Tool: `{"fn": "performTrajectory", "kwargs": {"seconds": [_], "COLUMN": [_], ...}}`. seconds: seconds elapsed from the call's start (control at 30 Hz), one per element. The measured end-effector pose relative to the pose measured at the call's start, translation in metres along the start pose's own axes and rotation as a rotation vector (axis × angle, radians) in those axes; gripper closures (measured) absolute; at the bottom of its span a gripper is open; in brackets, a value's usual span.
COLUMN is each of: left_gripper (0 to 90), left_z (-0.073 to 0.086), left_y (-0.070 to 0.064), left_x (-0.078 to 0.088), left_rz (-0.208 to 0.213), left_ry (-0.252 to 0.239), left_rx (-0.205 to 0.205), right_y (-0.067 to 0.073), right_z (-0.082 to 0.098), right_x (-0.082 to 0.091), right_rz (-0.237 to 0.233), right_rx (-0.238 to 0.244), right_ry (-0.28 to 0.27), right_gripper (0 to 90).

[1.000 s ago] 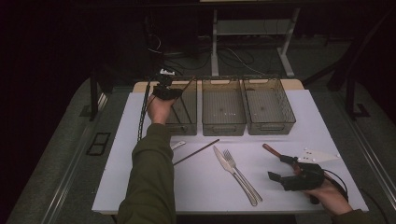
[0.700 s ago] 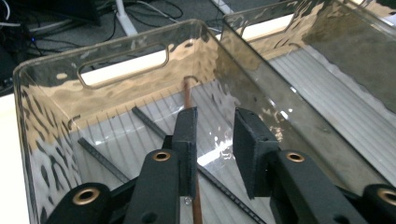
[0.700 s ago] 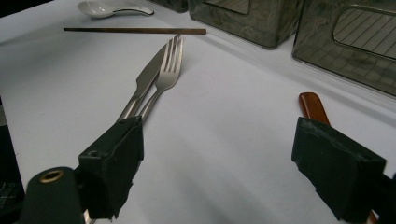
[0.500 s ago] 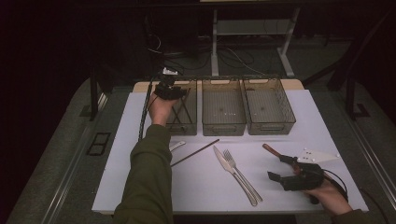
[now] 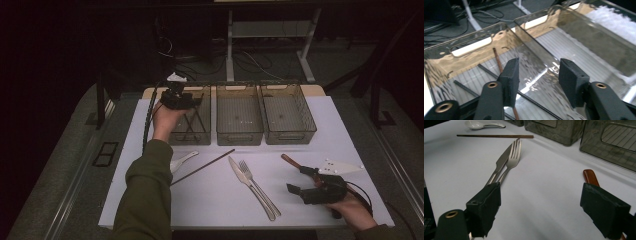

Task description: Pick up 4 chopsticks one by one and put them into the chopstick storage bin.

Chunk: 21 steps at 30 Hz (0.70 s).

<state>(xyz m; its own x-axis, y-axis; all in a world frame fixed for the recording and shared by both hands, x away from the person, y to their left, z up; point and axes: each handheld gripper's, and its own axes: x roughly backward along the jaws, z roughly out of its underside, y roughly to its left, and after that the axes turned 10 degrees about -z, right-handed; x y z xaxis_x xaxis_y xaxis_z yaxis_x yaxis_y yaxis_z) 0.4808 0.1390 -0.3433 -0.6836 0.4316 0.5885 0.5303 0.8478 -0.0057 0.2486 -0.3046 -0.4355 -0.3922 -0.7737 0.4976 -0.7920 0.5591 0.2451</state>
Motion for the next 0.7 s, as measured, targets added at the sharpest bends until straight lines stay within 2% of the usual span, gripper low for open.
{"fn": "performTrajectory", "kwargs": {"seconds": [0.03,0.2,0.27,0.5,0.7], "left_gripper": [45.8,38.2,35.5,30.1,27.4], "left_z": [0.001,0.008,0.011,0.029,0.046], "left_y": [-0.001,-0.010,-0.013,-0.028,-0.041], "left_x": [0.004,0.018,0.025,0.044,0.057], "left_rz": [0.026,0.088,0.110,0.157,0.179], "left_ry": [-0.002,-0.028,-0.018,-0.031,-0.031], "left_rx": [-0.013,-0.012,-0.051,-0.074,-0.094], "right_y": [0.000,0.000,0.000,0.001,0.001], "right_z": [0.000,0.000,0.000,0.000,0.000], "right_x": [0.000,-0.001,-0.001,-0.001,-0.001], "right_rz": [0.000,0.001,0.001,0.000,0.001], "right_rx": [0.000,0.001,0.002,0.000,0.000], "right_ry": [0.000,0.003,0.003,0.004,0.005], "right_gripper": [16.6,16.6,16.6,16.6,16.6]}}
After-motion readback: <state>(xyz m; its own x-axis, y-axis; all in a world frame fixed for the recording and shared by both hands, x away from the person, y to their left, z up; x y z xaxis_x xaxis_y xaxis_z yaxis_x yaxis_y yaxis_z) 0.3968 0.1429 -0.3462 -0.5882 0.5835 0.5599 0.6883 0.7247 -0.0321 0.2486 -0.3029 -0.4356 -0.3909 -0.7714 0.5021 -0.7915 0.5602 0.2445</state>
